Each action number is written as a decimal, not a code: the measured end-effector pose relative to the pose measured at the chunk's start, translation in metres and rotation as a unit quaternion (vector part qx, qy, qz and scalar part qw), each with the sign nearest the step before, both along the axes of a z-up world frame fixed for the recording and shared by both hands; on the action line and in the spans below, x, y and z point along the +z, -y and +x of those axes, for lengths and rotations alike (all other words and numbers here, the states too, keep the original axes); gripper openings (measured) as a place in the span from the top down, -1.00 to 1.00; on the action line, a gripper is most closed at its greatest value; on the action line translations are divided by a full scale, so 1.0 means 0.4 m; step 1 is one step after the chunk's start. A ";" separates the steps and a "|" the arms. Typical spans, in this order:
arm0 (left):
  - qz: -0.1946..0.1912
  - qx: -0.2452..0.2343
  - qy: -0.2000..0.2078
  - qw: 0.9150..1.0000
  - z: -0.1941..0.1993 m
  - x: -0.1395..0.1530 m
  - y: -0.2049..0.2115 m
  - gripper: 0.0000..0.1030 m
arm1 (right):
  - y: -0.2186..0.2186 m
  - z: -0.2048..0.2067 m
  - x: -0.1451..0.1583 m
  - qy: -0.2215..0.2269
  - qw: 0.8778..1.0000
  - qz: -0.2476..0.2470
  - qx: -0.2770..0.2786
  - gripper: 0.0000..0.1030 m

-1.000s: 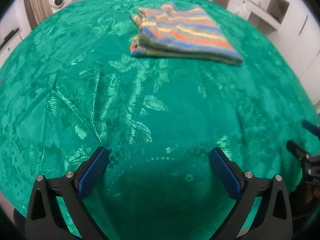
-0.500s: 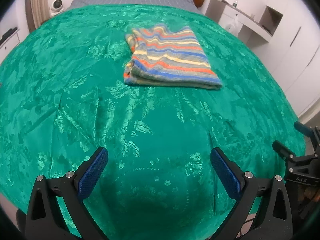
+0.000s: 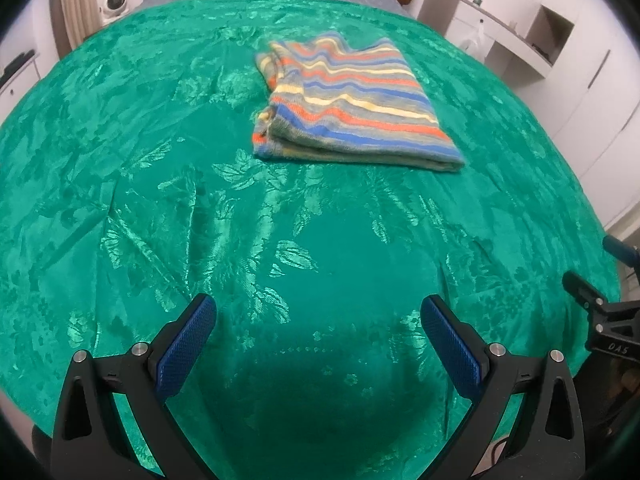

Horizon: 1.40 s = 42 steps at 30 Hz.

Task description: Fold small clothes

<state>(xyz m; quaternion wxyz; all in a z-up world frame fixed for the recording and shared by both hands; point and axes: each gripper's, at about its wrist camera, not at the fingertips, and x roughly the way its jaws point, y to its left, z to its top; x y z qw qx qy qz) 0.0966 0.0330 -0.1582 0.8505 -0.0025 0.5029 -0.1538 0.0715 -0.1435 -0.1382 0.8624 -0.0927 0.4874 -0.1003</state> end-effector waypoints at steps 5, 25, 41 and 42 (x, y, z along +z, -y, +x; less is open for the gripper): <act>0.000 -0.001 -0.003 1.000 0.009 -0.005 0.000 -0.98 | 0.003 0.012 -0.008 -0.007 1.000 -0.004 -0.002 -0.99; -0.070 0.018 0.011 0.997 0.307 0.075 -0.084 -0.98 | 0.071 0.184 0.028 0.035 0.993 0.105 0.032 -0.99; -0.088 -0.018 -0.073 0.993 0.662 -0.065 0.015 -0.82 | 0.074 0.762 -0.190 -0.001 0.874 0.483 0.050 -0.23; -0.087 -0.027 -0.071 0.993 0.662 -0.066 0.024 -0.53 | 0.051 0.769 -0.196 -0.006 0.878 0.475 0.055 -0.06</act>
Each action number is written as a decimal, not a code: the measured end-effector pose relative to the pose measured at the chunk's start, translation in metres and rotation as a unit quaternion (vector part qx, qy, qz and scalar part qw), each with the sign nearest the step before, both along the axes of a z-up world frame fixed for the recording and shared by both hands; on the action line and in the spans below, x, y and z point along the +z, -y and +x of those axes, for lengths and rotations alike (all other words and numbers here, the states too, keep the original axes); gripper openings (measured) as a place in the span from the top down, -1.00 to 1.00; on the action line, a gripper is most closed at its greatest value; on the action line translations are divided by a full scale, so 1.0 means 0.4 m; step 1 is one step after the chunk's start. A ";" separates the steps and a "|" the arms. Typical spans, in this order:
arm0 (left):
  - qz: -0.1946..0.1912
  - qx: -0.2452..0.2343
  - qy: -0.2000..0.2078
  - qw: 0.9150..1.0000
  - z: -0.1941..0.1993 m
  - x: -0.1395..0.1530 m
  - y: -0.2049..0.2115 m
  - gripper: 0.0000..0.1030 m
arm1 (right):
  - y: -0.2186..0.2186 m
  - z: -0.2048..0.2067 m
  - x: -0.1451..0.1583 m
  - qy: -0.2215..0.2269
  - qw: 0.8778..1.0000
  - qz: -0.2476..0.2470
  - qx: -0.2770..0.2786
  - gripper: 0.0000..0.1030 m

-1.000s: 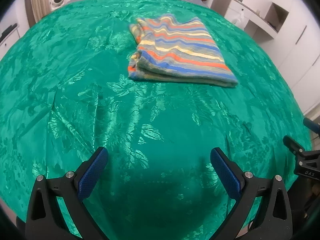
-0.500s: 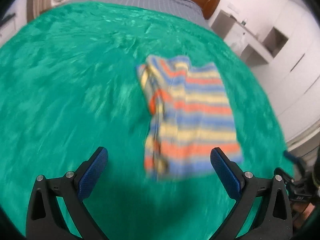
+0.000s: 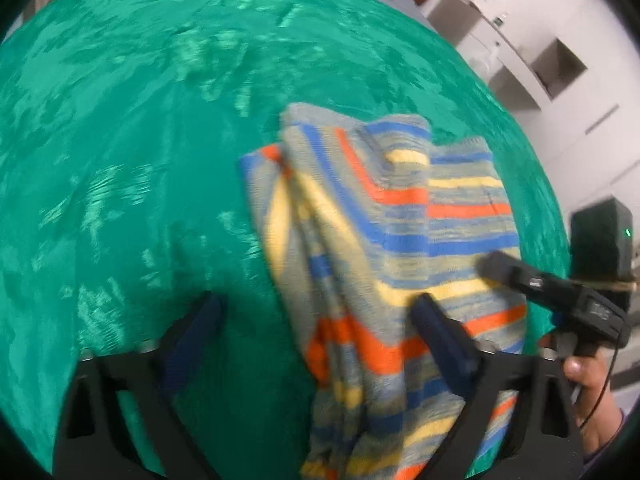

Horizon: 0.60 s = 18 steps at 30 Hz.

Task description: Fold small clothes

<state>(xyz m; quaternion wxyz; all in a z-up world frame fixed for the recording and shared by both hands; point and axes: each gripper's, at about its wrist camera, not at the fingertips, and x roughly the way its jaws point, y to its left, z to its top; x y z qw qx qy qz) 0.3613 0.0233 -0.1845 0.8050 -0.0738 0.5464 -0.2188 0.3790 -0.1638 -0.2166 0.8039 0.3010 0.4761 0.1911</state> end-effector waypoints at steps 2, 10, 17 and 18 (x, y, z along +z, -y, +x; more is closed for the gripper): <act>0.000 -0.019 0.002 1.000 -0.002 -0.008 0.025 0.10 | -0.044 0.005 0.003 0.000 0.998 -0.058 0.016 0.27; -0.004 0.004 0.051 0.999 -0.046 0.050 0.030 0.67 | -0.242 -0.073 0.132 0.134 0.943 -0.297 0.067 0.53; -0.002 0.014 0.126 0.992 -0.077 0.216 -0.022 0.63 | -0.236 -0.088 0.275 0.194 0.956 -0.215 0.041 0.52; 0.002 0.019 0.126 0.992 -0.065 0.218 -0.026 0.45 | -0.220 -0.079 0.279 0.187 0.961 -0.201 0.034 0.46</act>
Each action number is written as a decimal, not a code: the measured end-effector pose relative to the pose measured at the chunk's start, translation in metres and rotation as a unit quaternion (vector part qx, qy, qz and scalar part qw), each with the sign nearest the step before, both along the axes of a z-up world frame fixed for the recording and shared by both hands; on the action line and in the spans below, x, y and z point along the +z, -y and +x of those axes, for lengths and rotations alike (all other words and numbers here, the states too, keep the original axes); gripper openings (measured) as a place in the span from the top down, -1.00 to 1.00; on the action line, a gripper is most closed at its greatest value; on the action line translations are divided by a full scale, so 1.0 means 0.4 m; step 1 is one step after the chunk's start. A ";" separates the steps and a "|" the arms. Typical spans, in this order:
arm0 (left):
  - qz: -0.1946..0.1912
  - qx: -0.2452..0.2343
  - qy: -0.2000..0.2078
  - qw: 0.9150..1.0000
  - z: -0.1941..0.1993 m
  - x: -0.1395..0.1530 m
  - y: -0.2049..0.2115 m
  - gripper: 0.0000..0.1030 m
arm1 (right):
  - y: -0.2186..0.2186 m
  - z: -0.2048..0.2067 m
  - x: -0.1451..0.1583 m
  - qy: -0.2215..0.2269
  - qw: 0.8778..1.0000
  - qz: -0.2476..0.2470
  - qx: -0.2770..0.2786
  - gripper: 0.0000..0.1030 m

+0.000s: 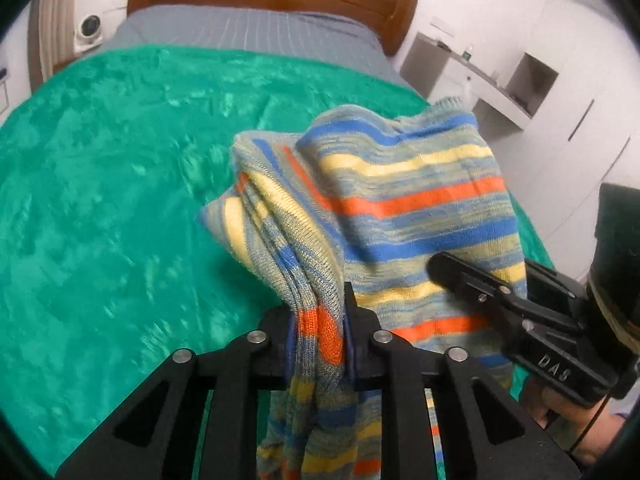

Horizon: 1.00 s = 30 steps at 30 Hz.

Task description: Fold small clothes

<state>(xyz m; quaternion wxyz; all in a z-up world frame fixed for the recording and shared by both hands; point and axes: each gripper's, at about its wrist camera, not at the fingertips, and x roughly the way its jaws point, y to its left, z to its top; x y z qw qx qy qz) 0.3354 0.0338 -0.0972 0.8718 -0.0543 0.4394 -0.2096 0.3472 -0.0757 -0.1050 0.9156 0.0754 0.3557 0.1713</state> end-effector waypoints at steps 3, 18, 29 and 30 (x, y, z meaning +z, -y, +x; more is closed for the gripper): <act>0.076 0.035 -0.003 0.996 0.025 -0.041 0.000 -0.52 | 0.035 0.035 -0.030 -0.048 0.997 -0.018 -0.048 -0.54; 0.202 0.135 0.173 0.954 -0.380 0.141 -0.022 -1.00 | 0.125 -0.333 0.064 -0.021 0.985 -0.145 -0.092 -0.95; 0.160 0.137 0.103 0.972 -0.602 0.210 -0.019 -0.99 | 0.088 -0.584 0.210 -0.008 0.988 -0.104 -0.115 -0.99; 0.162 0.137 0.099 0.972 -0.619 0.206 -0.013 -0.99 | 0.086 -0.603 0.211 -0.013 0.987 -0.106 -0.118 -0.99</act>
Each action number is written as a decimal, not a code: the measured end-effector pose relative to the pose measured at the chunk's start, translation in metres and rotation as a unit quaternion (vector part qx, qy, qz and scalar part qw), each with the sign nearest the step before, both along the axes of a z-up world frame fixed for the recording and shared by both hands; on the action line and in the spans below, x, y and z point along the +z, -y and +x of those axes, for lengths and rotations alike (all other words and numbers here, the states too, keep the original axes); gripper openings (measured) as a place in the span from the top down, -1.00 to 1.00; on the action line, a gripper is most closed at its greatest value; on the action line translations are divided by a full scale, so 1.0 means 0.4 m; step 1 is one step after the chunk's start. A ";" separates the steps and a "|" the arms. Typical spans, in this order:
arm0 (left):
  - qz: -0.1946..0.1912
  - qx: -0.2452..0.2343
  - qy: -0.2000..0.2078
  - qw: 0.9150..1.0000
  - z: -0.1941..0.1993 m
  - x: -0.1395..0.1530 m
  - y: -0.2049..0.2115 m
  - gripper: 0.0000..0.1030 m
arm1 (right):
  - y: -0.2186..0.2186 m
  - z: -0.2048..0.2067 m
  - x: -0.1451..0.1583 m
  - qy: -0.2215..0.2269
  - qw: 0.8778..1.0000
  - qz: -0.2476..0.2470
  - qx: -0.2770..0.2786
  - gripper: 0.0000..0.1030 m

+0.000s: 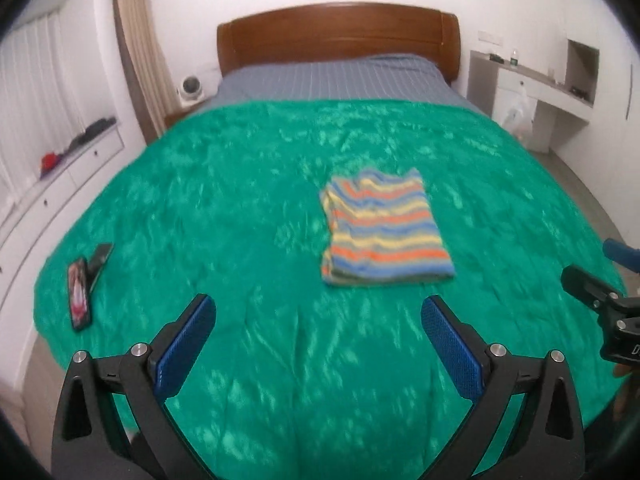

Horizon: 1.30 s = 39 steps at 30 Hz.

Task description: Fold small clothes

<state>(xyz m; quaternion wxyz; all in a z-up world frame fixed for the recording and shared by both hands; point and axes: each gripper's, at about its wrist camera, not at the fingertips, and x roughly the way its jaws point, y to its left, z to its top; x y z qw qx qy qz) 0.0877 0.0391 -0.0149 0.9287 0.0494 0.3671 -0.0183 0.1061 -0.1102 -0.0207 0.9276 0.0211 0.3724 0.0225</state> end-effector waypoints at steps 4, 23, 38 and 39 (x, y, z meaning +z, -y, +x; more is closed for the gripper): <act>0.004 0.011 -0.014 1.000 -0.038 -0.024 0.017 -0.99 | -0.005 -0.067 -0.001 -0.013 1.000 -0.014 -0.007 -0.99; 0.009 -0.007 0.019 1.000 -0.207 0.088 0.007 -1.00 | -0.093 -0.228 0.117 0.003 0.999 -0.041 0.009 -0.99; 0.025 0.001 0.005 1.000 -0.222 0.075 0.031 -1.00 | -0.094 -0.262 0.144 0.014 0.997 -0.075 -0.021 -0.99; 0.023 0.001 0.003 1.000 -0.221 0.074 0.030 -1.00 | -0.092 -0.264 0.146 0.015 0.997 -0.076 -0.023 -0.99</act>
